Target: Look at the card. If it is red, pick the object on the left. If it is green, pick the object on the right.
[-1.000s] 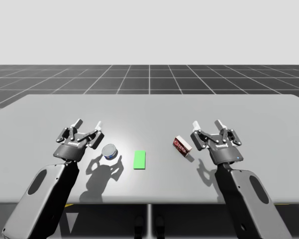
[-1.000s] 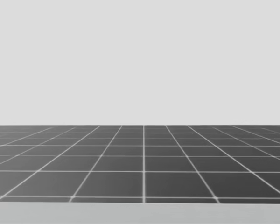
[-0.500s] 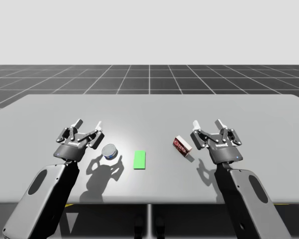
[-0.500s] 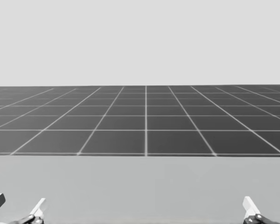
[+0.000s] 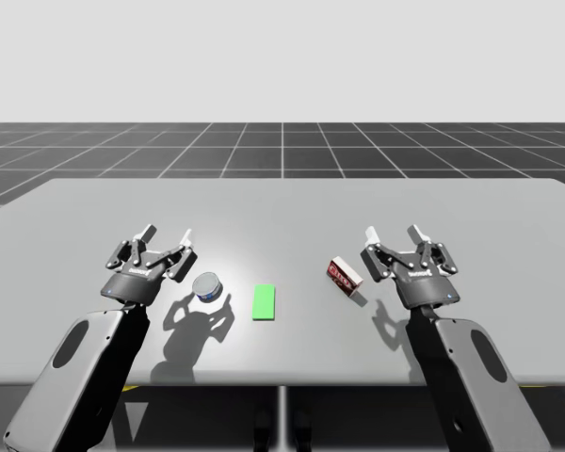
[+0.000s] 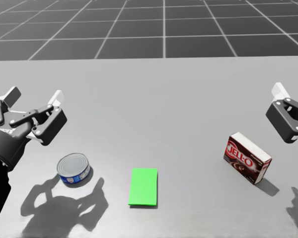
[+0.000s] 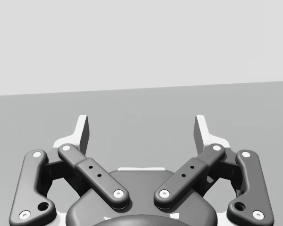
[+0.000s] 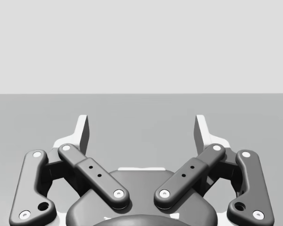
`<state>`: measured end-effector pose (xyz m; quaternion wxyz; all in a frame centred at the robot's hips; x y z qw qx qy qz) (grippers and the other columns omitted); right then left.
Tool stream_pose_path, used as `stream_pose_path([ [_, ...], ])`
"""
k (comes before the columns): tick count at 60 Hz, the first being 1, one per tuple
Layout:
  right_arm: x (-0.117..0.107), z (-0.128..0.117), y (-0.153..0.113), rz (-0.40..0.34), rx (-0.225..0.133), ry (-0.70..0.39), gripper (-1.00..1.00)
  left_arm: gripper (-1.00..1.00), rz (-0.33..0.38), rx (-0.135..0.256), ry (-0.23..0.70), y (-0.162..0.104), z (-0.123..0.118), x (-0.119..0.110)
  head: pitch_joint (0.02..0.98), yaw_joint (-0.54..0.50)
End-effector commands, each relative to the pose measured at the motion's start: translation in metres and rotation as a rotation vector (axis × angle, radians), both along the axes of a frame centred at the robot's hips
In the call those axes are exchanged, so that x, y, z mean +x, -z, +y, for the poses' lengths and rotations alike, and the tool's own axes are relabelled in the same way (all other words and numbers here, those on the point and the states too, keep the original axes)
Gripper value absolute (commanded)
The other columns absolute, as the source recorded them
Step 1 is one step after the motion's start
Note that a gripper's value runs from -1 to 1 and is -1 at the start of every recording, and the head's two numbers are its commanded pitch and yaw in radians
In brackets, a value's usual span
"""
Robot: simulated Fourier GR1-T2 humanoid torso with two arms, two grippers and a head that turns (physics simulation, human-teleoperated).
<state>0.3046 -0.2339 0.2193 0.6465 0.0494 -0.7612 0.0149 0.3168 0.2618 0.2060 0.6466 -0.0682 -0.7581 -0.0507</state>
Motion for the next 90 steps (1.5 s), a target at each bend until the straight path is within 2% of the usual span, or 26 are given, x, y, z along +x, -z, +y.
stream_pose_path([
  [1, 0.0004, -0.0011, -0.0004, 0.0, 0.0, 0.001, -1.0, -1.0, 0.0, 0.001, 0.003, 0.0, 0.0002, 0.0001, 0.78, 0.08],
  [9, 0.0003, -0.0014, -0.001, 0.0, -0.001, 0.004, -1.0, -1.0, -0.002, 0.0, 0.003, -0.0007, 0.0006, 0.0, 0.877, 0.08],
  [18, 0.0003, -0.0017, -0.0019, -0.002, -0.001, 0.003, -1.0, -1.0, -0.003, 0.0, 0.006, -0.0015, 0.0003, -0.0001, 0.937, 0.08],
  [44, -0.0005, -0.0009, -0.0016, -0.004, -0.005, 0.006, -1.0, -1.0, -0.004, 0.002, 0.009, -0.0019, -0.0007, -0.0008, 0.923, 0.06],
  [80, 0.0007, -0.0025, -0.0009, -0.009, -0.021, 0.001, -1.0, -1.0, 0.001, -0.007, 0.025, 0.0, -0.0062, -0.0026, 0.831, -0.27],
  [90, -0.0002, -0.0026, -0.0013, -0.01, -0.025, -0.003, -1.0, -1.0, 0.003, -0.006, 0.026, 0.0009, -0.0064, -0.0024, 0.819, -0.29],
])
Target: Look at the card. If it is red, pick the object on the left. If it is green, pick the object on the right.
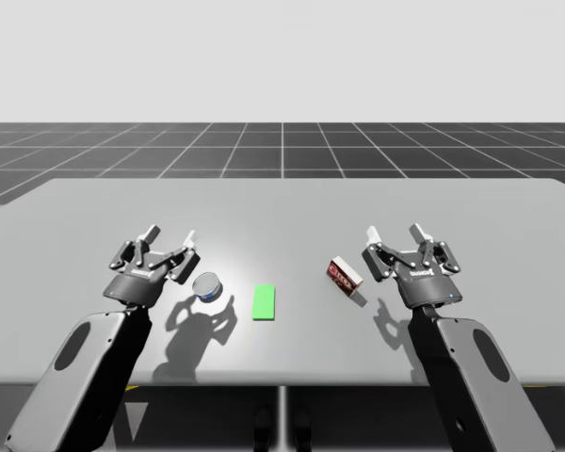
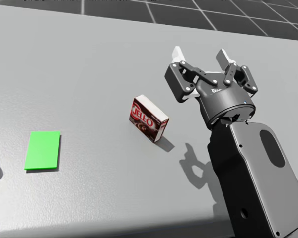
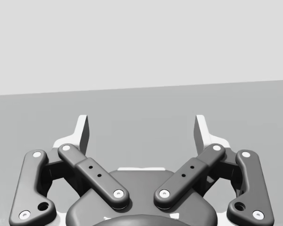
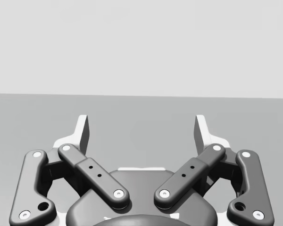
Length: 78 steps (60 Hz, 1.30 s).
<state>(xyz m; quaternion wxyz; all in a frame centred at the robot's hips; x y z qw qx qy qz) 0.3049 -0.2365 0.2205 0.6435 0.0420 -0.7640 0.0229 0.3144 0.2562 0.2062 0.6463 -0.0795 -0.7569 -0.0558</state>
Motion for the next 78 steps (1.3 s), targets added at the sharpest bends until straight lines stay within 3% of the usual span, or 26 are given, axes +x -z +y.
stream_pose_path([
  [1, -0.001, 0.0, 0.0, -0.001, -0.005, -0.004, -1.0, -1.0, 0.002, 0.001, 0.002, 0.001, -0.001, 0.0, 0.819, -0.29],
  [12, -0.002, 0.002, 0.001, 0.019, -0.011, -0.033, -1.0, -1.0, 0.001, 0.0, 0.001, 0.001, 0.0, 0.0, 0.818, -0.27],
  [16, -0.005, 0.005, 0.007, 0.066, -0.027, -0.06, -1.0, -1.0, 0.002, 0.0, -0.002, 0.001, 0.0, 0.0, 0.818, -0.27],
  [19, -0.007, 0.005, 0.007, 0.057, -0.054, -0.074, -1.0, -1.0, 0.005, 0.0, -0.003, 0.002, -0.001, 0.0, 0.817, -0.26],
  [21, -0.009, 0.005, 0.005, 0.064, -0.05, -0.084, -1.0, -1.0, 0.006, 0.001, -0.003, 0.002, -0.001, 0.0, 0.816, -0.26],
  [22, -0.013, 0.004, 0.002, 0.077, -0.026, -0.114, -1.0, -1.0, 0.007, 0.001, -0.002, 0.002, -0.001, 0.0, 0.816, -0.26],
  [24, -0.016, 0.004, 0.001, 0.078, -0.01, -0.129, -1.0, -1.0, 0.007, 0.001, -0.002, 0.002, -0.001, 0.0, 0.815, -0.26],
  [40, -0.045, -0.003, -0.002, 0.092, -0.05, -0.265, -1.0, -1.0, 0.014, 0.007, 0.004, 0.005, -0.003, 0.001, 0.821, -0.26],
  [48, -0.058, -0.011, 0.009, 0.106, -0.092, -0.312, -1.0, -1.0, 0.02, 0.008, 0.005, 0.007, -0.004, 0.001, 0.83, -0.26],
  [57, -0.067, -0.017, 0.026, 0.146, -0.091, -0.37, -1.0, -1.0, 0.025, 0.012, 0.005, 0.009, -0.005, 0.002, 0.831, -0.26],
  [61, -0.068, -0.019, 0.038, 0.164, -0.106, -0.399, -1.0, -1.0, 0.025, 0.014, 0.005, 0.01, -0.006, 0.002, 0.83, -0.26],
  [71, -0.066, -0.019, 0.061, 0.199, -0.085, -0.444, -1.0, -1.0, 0.027, 0.016, 0.007, 0.011, -0.007, 0.003, 0.831, -0.27],
  [78, -0.063, -0.017, 0.07, 0.215, -0.094, -0.46, -1.0, -1.0, 0.027, 0.019, 0.007, 0.011, -0.007, 0.003, 0.832, -0.27],
])
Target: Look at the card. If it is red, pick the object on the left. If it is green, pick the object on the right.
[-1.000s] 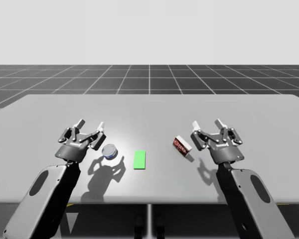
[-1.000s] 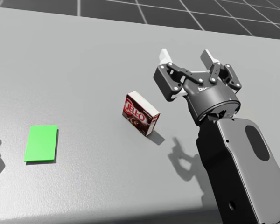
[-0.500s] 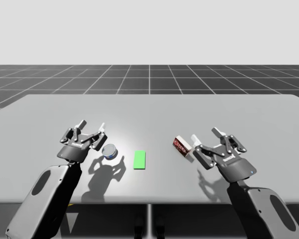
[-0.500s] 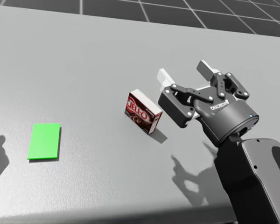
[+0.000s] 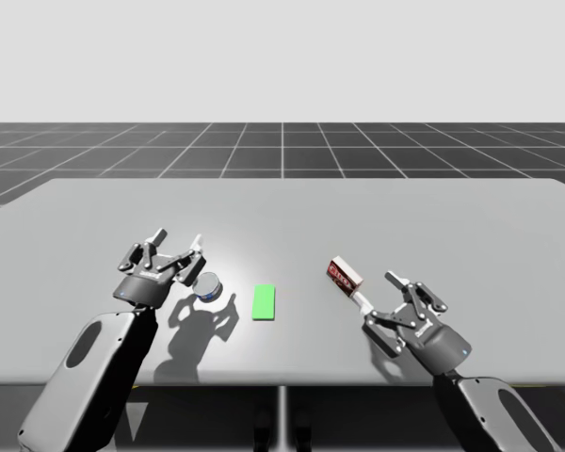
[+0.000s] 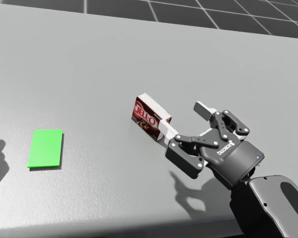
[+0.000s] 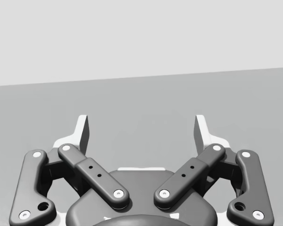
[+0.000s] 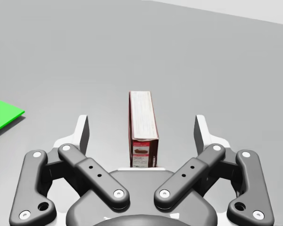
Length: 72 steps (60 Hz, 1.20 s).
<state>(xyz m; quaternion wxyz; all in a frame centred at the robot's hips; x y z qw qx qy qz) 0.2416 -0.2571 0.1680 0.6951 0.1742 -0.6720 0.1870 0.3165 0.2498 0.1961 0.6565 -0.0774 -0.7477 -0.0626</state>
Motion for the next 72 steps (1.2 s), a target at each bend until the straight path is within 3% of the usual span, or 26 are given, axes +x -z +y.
stream_pose_path([
  [1, 0.001, 0.004, 0.019, 0.032, -0.008, -0.036, -1.0, -1.0, 0.001, 0.004, 0.001, 0.001, -0.001, 0.001, 0.832, -0.27],
  [26, 0.03, 0.024, 0.037, 0.103, -0.052, -0.027, -1.0, -1.0, 0.0, 0.004, 0.003, 0.001, -0.001, 0.0, 0.837, -0.26],
  [57, 0.058, 0.043, 0.042, 0.141, -0.077, 0.009, -1.0, -1.0, -0.001, 0.003, 0.005, 0.001, -0.002, 0.0, 0.834, -0.26],
  [62, 0.057, 0.042, 0.047, 0.155, -0.09, 0.021, -0.56, -1.0, -0.001, 0.003, 0.005, 0.001, -0.002, 0.0, 0.834, -0.26],
  [63, 0.057, 0.041, 0.048, 0.152, -0.097, 0.029, -0.38, -1.0, -0.001, 0.003, 0.005, 0.001, -0.002, 0.0, 0.834, -0.26],
  [64, 0.056, 0.041, 0.049, 0.158, -0.106, 0.042, 0.06, -1.0, -0.001, 0.003, 0.005, 0.001, -0.002, 0.0, 0.834, -0.26],
  [65, 0.056, 0.04, 0.05, 0.161, -0.103, 0.04, 0.2, -1.0, 0.0, 0.003, 0.005, 0.001, -0.002, -0.001, 0.834, -0.26],
  [66, 0.056, 0.04, 0.05, 0.161, -0.1, 0.039, 0.55, -1.0, 0.0, 0.003, 0.005, 0.001, -0.002, -0.001, 0.834, -0.26],
  [67, 0.055, 0.04, 0.05, 0.162, -0.092, 0.046, 0.75, -1.0, 0.0, 0.003, 0.005, 0.001, -0.002, 0.0, 0.833, -0.26],
  [70, 0.055, 0.039, 0.051, 0.146, -0.104, 0.066, 1.0, -1.0, 0.0, 0.003, 0.005, 0.001, -0.002, 0.0, 0.833, -0.26],
  [72, 0.055, 0.039, 0.051, 0.145, -0.091, 0.077, 1.0, -1.0, 0.0, 0.004, 0.006, 0.001, -0.002, 0.0, 0.832, -0.26],
])
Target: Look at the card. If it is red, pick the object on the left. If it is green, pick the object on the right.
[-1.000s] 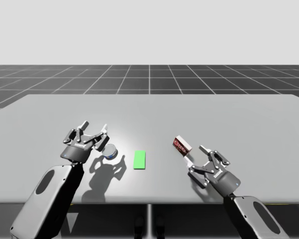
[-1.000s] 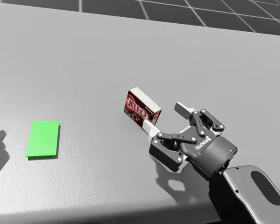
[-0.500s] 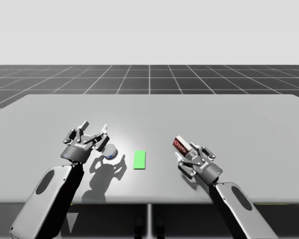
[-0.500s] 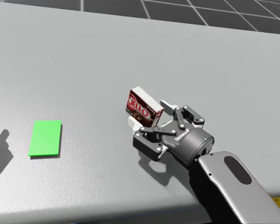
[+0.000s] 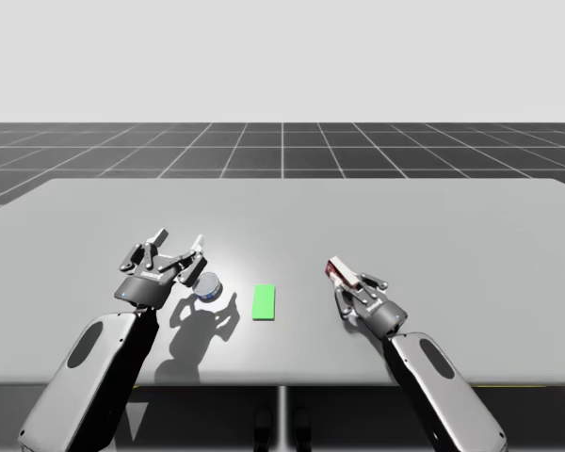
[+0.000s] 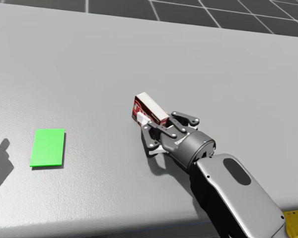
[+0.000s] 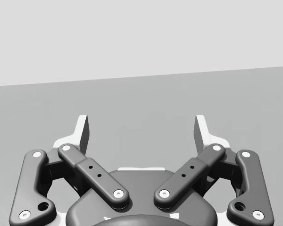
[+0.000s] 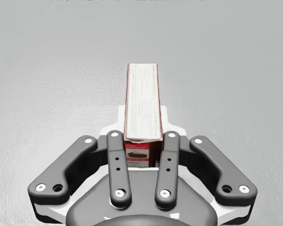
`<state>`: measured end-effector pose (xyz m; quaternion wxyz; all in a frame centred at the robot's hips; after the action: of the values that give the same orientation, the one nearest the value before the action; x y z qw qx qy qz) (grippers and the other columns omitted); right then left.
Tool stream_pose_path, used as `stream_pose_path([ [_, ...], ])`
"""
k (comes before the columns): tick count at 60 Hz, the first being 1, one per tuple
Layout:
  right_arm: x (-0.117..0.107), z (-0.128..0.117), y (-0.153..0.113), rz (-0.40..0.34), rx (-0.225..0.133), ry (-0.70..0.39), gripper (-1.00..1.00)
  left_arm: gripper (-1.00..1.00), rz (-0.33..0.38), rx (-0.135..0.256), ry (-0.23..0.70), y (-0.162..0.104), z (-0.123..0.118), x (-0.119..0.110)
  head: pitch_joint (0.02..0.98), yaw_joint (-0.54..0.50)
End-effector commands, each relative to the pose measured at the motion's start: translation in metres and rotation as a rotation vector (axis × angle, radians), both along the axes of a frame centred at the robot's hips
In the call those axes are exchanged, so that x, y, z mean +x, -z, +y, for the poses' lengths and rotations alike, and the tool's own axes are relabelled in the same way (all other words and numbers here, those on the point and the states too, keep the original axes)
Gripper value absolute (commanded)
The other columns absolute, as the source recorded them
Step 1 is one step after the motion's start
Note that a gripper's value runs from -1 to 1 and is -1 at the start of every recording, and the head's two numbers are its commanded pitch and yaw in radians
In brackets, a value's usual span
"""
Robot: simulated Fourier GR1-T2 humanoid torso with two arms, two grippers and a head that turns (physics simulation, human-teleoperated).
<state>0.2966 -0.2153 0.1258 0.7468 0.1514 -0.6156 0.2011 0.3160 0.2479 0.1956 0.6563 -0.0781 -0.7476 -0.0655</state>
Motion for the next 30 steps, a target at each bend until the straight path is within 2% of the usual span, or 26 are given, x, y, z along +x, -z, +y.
stream_pose_path([
  [1, -0.0003, -0.0028, 0.0083, 0.01, -0.004, 0.066, 1.0, -1.0, 0.001, 0.0, 0.001, 0.0004, -0.0003, 0.0001, 0.832, -0.26],
  [12, -0.0005, -0.0035, 0.0094, 0.004, -0.014, 0.064, 1.0, -1.0, 0.001, 0.001, 0.001, 0.0006, -0.0008, 0.0001, 0.793, -0.27],
  [30, -0.0016, -0.0033, 0.01, -0.012, -0.013, 0.059, 1.0, -1.0, 0.007, 0.005, 0.001, 0.002, -0.0013, 0.0002, 0.534, -0.3],
])
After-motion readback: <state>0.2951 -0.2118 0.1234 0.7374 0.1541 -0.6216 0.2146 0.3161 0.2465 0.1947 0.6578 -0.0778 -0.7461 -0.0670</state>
